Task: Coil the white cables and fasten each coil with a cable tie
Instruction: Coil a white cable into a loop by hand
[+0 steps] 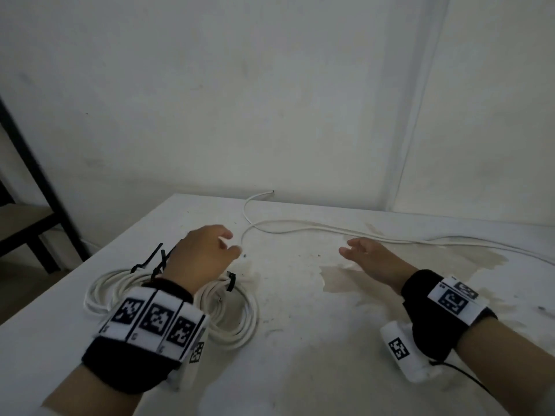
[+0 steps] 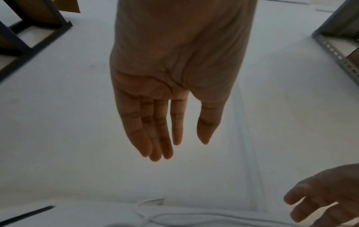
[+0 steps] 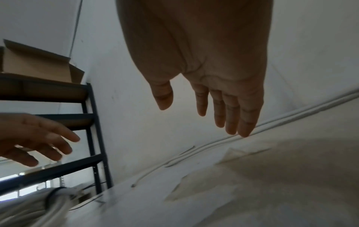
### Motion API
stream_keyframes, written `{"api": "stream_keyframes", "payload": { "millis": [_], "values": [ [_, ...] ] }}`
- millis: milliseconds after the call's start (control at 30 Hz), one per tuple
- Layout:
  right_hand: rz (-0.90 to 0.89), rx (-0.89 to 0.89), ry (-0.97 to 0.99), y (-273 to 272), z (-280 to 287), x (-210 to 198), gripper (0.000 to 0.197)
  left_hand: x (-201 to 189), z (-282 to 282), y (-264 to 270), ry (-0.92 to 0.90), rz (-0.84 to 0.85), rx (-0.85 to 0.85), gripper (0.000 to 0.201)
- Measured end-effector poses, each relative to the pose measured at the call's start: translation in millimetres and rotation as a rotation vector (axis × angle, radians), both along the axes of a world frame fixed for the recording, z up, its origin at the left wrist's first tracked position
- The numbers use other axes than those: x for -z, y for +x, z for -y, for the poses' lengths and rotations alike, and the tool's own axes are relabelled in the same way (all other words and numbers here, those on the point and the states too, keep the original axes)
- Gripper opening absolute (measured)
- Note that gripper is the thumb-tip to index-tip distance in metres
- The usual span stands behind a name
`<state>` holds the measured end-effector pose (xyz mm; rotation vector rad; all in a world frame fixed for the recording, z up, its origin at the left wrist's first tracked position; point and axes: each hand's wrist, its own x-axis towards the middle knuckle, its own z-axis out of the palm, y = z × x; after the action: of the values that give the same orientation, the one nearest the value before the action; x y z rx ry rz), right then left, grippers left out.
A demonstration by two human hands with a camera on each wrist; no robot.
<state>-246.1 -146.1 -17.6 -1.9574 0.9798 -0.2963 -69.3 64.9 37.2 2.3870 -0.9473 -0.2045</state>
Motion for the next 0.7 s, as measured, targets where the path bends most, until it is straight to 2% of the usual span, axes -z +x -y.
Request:
{"api": "stream_keyframes", "payload": {
  "millis": [233, 433, 600, 700],
  "values": [
    [-0.168, 0.01, -0.158, 8, 55, 3, 0.049, 0, 77, -5, 0.022, -0.015, 0.102, 0.033],
    [-0.378, -0.081, -0.289, 26, 91, 9, 0.048, 17, 132, 7, 0.18, 0.001, 0.141, 0.025],
    [-0.525, -0.156, -0.293, 45, 111, 16, 0.052, 33, 172, 16, 0.256, -0.008, 0.18, 0.038],
    [-0.578, -0.17, -0.416, 54, 112, 18, 0.04, 45, 191, 18, 0.274, -0.024, 0.186, 0.043]
  ]
}}
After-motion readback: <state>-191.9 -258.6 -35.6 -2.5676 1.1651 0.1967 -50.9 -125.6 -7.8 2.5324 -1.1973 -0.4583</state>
